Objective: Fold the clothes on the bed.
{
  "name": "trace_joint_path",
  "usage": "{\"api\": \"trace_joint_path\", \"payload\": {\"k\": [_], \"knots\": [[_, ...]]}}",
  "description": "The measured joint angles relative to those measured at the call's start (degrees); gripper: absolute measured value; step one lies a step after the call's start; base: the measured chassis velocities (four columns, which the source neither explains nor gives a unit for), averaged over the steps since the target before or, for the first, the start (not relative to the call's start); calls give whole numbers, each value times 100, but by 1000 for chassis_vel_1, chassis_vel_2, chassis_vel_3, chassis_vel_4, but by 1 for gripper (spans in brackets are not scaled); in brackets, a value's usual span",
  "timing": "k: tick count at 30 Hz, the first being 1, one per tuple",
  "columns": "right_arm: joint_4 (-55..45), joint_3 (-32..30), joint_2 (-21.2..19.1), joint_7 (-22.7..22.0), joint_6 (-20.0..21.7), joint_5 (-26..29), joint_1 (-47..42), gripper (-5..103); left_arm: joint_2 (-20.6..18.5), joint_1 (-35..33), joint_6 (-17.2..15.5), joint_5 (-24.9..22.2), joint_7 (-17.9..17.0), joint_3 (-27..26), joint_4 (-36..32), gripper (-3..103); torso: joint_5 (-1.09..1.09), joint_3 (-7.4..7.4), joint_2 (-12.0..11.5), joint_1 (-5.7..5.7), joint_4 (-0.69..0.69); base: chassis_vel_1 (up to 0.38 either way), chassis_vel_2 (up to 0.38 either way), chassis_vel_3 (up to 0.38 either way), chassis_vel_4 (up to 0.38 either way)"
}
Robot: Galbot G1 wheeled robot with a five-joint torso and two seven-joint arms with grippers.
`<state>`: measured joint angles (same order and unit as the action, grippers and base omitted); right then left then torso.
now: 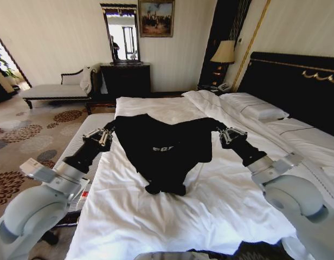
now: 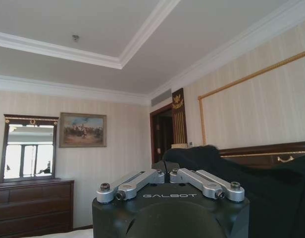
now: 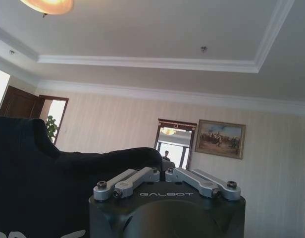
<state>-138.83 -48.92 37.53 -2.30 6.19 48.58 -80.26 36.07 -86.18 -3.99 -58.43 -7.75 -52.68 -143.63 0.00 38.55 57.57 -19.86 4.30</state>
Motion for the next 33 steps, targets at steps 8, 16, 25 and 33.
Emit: {"api": "trace_joint_path", "payload": {"k": [8, 16, 25, 33], "knots": [[-485, -1505, -140, -144, 91, 761, -575, 0, 23, -372, -114, -965, -23, -1417, 12, 0, 1, 0, 0, 0, 2, 0, 0, 0, 0], [-492, -2870, 212, 24, 59, 1089, -1593, 0, 23, -805, -106, -2036, 366, -3040, 4, 0, -3, -1, 0, 1, 3, 0, 0, 0, 0], [-468, -3672, 48, 142, 5, 1365, -1814, 0, -284, -809, -180, -2636, 496, -3865, 18, 0, 0, 0, 0, 0, -1, 0, 0, 0, 0], [-473, -4526, 544, 348, -180, 1743, -2455, 0, -27, -862, -256, -2615, 394, -3791, 15, 0, 0, 0, 0, 1, 2, 0, 0, 0, 0]]}}
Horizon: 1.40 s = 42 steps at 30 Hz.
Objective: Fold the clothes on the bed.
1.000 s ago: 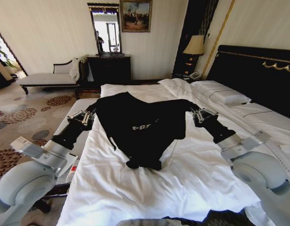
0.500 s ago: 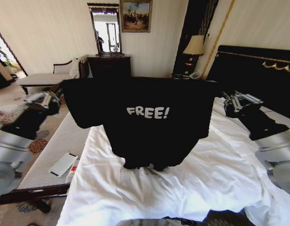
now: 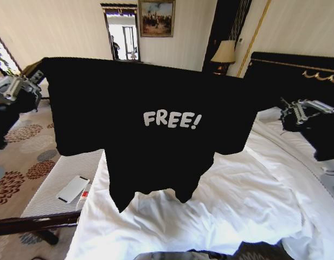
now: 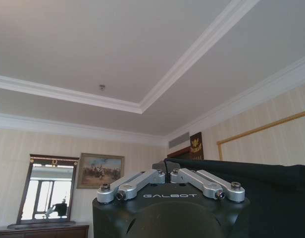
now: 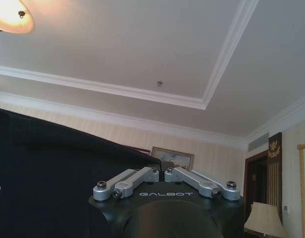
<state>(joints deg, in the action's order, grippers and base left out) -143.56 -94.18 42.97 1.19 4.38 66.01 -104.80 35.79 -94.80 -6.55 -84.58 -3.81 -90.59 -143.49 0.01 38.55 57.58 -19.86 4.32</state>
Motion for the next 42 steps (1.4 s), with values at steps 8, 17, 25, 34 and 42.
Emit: {"api": "trace_joint_path", "payload": {"k": [8, 17, 25, 34, 42], "knots": [[32, 781, -165, -197, 219, -82, 326, 0, -3, 114, -211, 439, -303, 1172, 31, 0, 0, 0, 0, 0, 2, 0, 0, 0, 0], [722, 3208, -1007, -376, 492, -452, 2070, 0, -449, 820, -283, 1083, -569, 2946, 48, 0, 0, 1, -1, -2, -2, 0, 0, 0, 0], [2092, 5772, -1038, -290, 383, -893, 3768, 0, -75, 2649, -287, 2169, -653, 5796, 1056, 0, -2, 2, -1, -2, 1, 0, 0, 0, 0], [3662, 7954, -620, -230, 316, -977, 5423, 0, 733, 4189, -268, 2784, -701, 7839, 3033, 0, -1, 2, -2, -2, 0, 0, 0, 0, 0], [5019, 9205, -43, -199, 214, -1162, 6569, 0, 1614, 5460, -237, 2931, -692, 8866, 4712, 0, 1, 2, -2, -2, -1, 0, 0, 0, 0]]}}
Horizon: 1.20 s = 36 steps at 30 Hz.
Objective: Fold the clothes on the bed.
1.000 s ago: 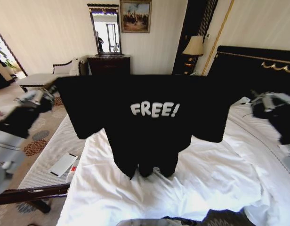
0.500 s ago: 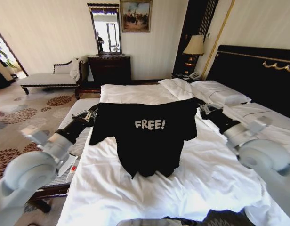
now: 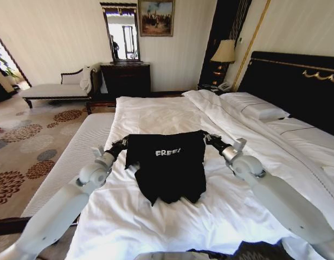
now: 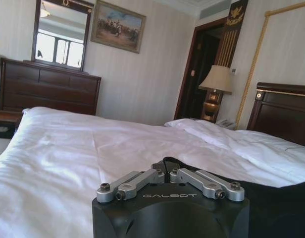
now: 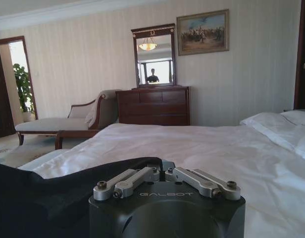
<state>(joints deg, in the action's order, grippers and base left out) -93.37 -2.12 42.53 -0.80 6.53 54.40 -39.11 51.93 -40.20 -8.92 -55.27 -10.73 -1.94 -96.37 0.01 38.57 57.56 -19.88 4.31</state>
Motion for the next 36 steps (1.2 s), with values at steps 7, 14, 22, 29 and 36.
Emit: {"api": "trace_joint_path", "payload": {"k": [7, 14, 22, 29, 36], "knots": [[1769, 1242, 756, 235, -266, -218, 1226, 0, 1099, 1279, 105, 314, 121, 493, 2110, 0, -3, 0, 0, 0, 1, 0, 0, 0, 0], [3492, 1864, 1339, 467, -542, -486, 2210, 0, 1953, 1943, 230, 594, 261, 458, 3590, 0, -2, 0, 0, 0, -2, 0, 0, 0, 0], [5335, 2482, 2254, 803, -918, -774, 3056, 0, 2953, 2579, 610, 1184, 516, 252, 5310, 0, -2, -1, 1, 1, 2, 0, 0, 0, 0], [6248, 2432, 2964, 779, -1073, -1219, 3294, 0, 3311, 2911, 797, 1555, 539, -94, 6154, 0, -2, 0, 1, 0, -4, 0, 0, 0, 0], [6615, 2234, 3148, 470, -1062, -1501, 3353, 0, 3444, 3002, 843, 1733, 267, -606, 6569, 0, -1, -2, 2, 2, 3, 0, 0, 0, 0]]}}
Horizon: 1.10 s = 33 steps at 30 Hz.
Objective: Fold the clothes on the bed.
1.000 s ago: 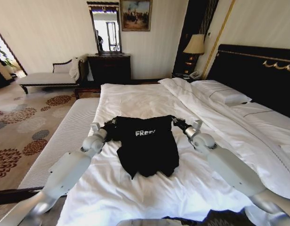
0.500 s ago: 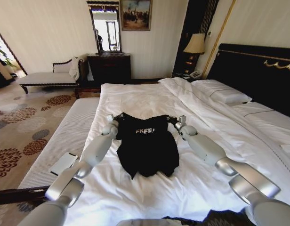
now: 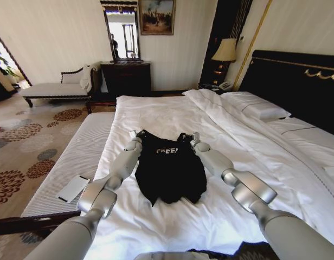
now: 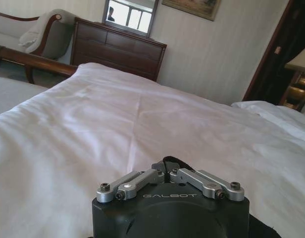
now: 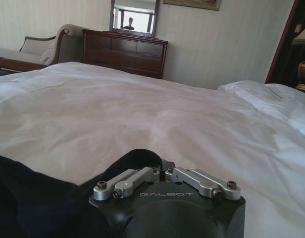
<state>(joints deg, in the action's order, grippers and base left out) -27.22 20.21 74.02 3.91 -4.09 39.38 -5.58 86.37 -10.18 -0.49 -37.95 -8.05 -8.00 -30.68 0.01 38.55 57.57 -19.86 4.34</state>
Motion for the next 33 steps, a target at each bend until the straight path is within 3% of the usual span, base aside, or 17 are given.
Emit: {"api": "trace_joint_path", "payload": {"k": [6, 12, 13, 14, 15, 18, 21, 25, 27, 29, 33], "knots": [[172, -66, 101, -147, 0, -89, 142, 0, 32, 64, 46, 49, -157, -282, 174, 0, 0, 0, 0, -1, -5, 0, 0, 0, 0], [155, -87, 125, -162, 92, -262, 183, 0, -64, -55, -131, -14, -181, -91, -138, 0, -1, 0, 0, 0, -3, 0, 0, 0, 0], [89, -84, 112, -130, 139, -333, 143, -1, -96, -115, -209, -50, -182, 36, -273, 11, 0, 0, 0, -1, -3, 0, 0, 0, 0], [89, -84, 112, -130, 139, -333, 143, -1, -96, -115, -209, -50, -182, 36, -273, 11, 0, 0, 0, -1, -3, 0, 0, 0, 0], [17, -71, 84, -89, 180, -372, 96, 4, -119, -155, -258, -56, -174, 128, -348, 11, -2, 0, 0, 0, -3, 0, 0, 0, 0], [-257, 1, -73, -21, 374, -402, -27, 20, -189, -275, -385, 35, -162, 343, -544, 26, -1, 0, 0, -1, -2, 0, 0, 0, 0], [-369, 49, -165, 3, 484, -418, -49, 25, -230, -304, -447, 51, -168, 390, -628, 32, -2, 0, 0, -1, -2, 0, 0, 0, 0], [-721, 197, -470, 103, 712, -445, -93, 41, -418, -390, -578, 21, -295, 523, -901, 48, -2, 0, 0, -1, -2, 0, 0, 0, 0], [-978, 256, -696, 105, 838, -342, -139, 53, -662, -513, -694, -137, -385, 652, -1244, 59, 0, 0, 0, -1, -2, 0, 0, 0, 0], [-1109, 292, -803, 108, 887, -301, -172, 53, -793, -595, -733, -206, -422, 722, -1444, 65, -3, 0, 0, -1, -2, 0, 0, 0, 0], [-1662, 338, -1268, 48, 1037, -122, -353, 74, -1420, -1045, -870, -470, -618, 924, -2436, 81, -1, 0, 0, 0, -4, 0, 0, 0, 0]]}}
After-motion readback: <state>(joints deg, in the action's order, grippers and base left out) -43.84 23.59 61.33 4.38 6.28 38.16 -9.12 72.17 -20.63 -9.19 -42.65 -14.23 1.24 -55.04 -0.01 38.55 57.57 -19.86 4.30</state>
